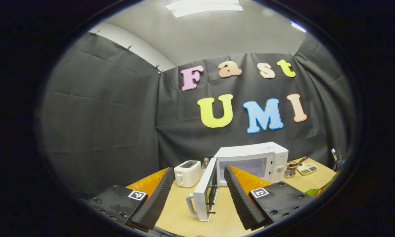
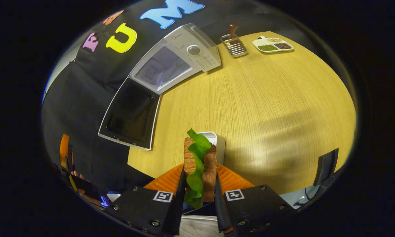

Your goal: Open the microwave oven with the left hand, put the food in, and close the microwave oven.

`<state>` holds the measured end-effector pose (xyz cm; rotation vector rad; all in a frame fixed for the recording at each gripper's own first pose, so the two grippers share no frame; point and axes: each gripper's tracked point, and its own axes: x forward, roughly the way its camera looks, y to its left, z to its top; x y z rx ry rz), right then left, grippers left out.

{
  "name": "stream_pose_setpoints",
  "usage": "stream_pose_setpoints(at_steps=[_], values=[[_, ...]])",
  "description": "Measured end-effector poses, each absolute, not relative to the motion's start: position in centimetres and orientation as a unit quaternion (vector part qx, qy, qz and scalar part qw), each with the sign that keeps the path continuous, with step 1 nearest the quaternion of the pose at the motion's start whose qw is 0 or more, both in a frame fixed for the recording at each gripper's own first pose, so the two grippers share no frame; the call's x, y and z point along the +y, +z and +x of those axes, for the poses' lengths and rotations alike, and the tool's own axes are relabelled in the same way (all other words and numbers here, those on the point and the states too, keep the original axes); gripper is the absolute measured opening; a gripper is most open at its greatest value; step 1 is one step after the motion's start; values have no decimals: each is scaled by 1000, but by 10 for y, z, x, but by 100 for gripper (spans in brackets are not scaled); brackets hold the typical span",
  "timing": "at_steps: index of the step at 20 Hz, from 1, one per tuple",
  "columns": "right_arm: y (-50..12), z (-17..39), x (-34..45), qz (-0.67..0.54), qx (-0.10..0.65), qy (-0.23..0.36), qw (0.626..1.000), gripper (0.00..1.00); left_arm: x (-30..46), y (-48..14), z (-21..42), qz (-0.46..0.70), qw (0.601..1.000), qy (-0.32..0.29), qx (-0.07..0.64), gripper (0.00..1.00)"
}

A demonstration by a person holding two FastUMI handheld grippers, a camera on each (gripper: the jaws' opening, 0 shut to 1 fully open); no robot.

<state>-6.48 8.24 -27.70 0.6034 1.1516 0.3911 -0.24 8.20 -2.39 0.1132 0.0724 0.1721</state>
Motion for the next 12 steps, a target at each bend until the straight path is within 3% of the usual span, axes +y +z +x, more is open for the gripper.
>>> stream_pose_setpoints(at_steps=[12], values=[[-209,32,128,352,412,157,826,43,106,-17,52,27,998,58,25,98]])
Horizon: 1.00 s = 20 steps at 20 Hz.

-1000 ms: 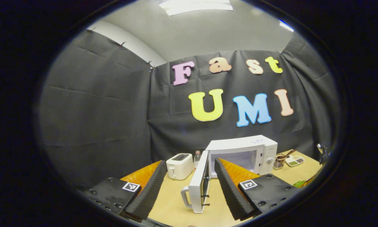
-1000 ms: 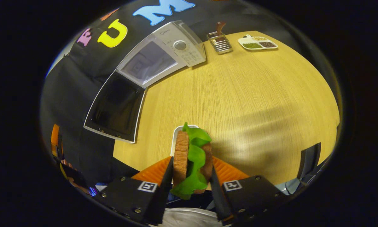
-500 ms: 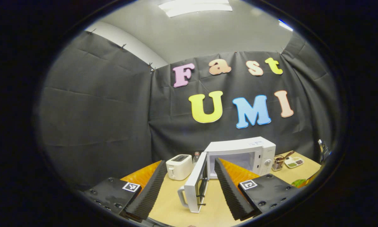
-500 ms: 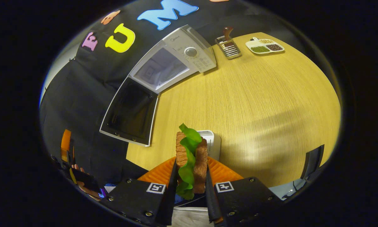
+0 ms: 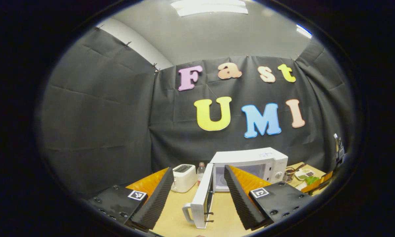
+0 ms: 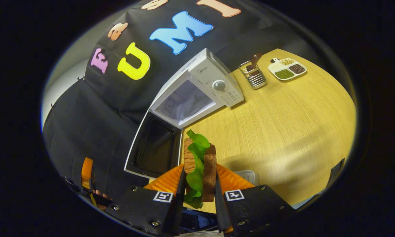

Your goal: Open the microwave oven with the left hand, put the food in, and close the microwave oven.

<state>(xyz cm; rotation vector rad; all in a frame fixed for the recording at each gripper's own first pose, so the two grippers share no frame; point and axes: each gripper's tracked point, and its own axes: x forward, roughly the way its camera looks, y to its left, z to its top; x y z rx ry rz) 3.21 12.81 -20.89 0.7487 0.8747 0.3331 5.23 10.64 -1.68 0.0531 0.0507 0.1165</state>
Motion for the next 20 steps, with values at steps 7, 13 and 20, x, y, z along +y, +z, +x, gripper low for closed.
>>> stream_pose_setpoints(at_steps=[7,13,20], values=[[-203,99,170,382,360,117,843,43,169,-11,87,29,997,74,17,100],[-213,148,210,388,322,82,860,43,221,-22,111,28,996,83,22,98],[-226,211,252,396,281,67,872,43,276,-38,135,35,995,90,35,98]])
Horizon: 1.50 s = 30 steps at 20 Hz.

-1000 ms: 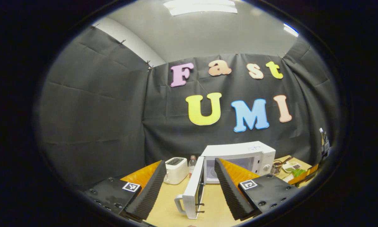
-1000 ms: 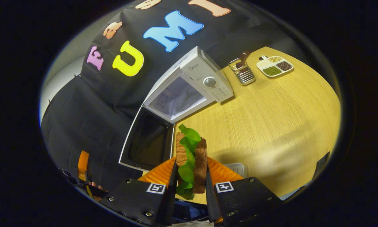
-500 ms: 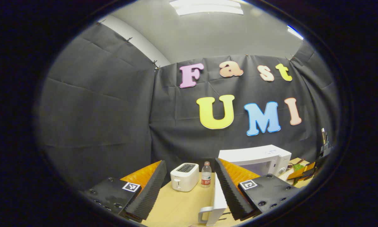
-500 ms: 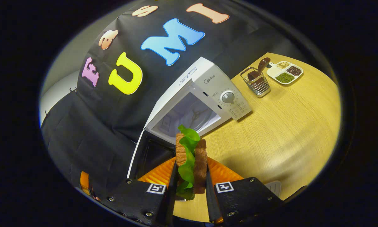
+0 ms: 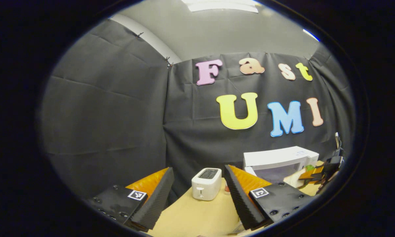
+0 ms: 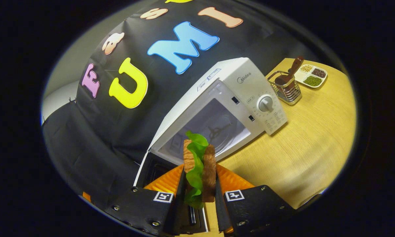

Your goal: Open the microwave oven with the left hand, put the food in, and close the microwave oven.

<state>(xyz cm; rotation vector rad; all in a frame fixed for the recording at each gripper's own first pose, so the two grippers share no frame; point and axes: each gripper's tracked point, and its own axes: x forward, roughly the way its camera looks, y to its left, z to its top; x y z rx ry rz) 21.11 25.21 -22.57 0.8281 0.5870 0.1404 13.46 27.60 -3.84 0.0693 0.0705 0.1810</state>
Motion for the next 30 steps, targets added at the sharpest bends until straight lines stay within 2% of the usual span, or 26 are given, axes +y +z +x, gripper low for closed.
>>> stream_pose_setpoints(at_steps=[5,7,9,14,19,20,21,22,23,24,26,28,30], values=[[-247,262,269,376,247,46,892,43,302,-46,145,25,994,96,46,100],[-256,280,274,370,233,39,899,42,313,-53,147,31,993,102,55,96],[-270,299,283,363,221,39,904,42,323,-62,147,40,991,109,67,100],[-293,340,293,372,204,30,905,42,339,-82,146,65,986,121,93,98],[-320,358,276,353,225,-13,908,42,344,-85,143,76,984,129,95,100],[-324,360,268,342,227,-25,912,50,346,-86,142,79,984,131,96,98],[-329,362,263,328,229,-34,916,51,348,-86,138,82,983,131,97,98],[-332,362,259,316,234,-42,919,62,349,-84,136,84,983,131,96,100],[-337,361,255,306,240,-52,920,64,348,-85,136,84,983,131,95,100],[-341,361,251,296,249,-59,920,76,347,-85,134,83,983,132,95,98],[-343,357,241,268,256,-75,926,83,345,-86,135,79,984,130,93,100],[-340,353,227,218,247,-89,940,98,343,-90,135,77,984,126,95,99],[-328,351,219,177,229,-84,953,98,340,-94,140,74,985,122,96,100]])
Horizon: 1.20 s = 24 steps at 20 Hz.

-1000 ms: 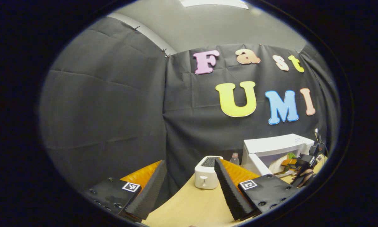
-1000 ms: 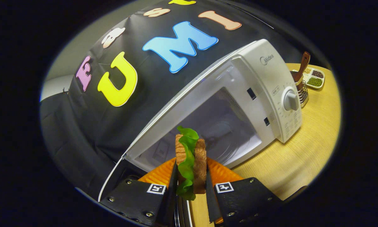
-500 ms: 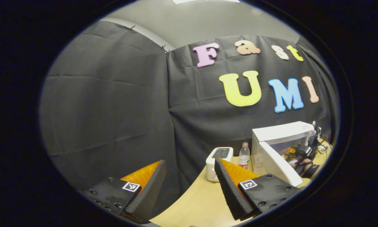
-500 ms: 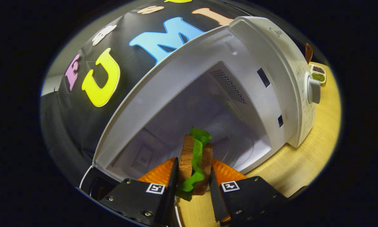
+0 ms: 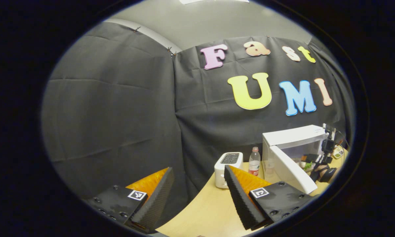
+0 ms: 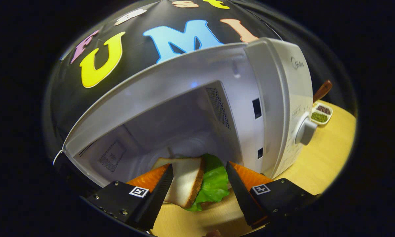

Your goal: Open the microwave oven with the left hand, put the food in, and close the microwave oven.

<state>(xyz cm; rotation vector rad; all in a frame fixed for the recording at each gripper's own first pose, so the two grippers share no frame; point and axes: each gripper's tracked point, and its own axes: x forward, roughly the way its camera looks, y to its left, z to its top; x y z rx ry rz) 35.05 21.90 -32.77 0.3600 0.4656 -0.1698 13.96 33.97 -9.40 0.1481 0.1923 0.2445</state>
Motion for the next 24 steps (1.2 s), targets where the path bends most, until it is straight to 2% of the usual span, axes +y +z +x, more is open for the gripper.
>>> stream_pose_setpoints(at_steps=[5,14,22,24], values=[[-283,325,213,127,192,-40,972,98,323,-97,147,52,990,102,78,100],[-173,240,200,32,106,44,993,98,283,-136,138,40,992,77,87,100],[-101,172,145,11,60,44,997,97,264,-176,114,52,987,82,125,100],[-91,155,131,7,59,42,997,97,255,-187,107,37,987,78,139,92]])
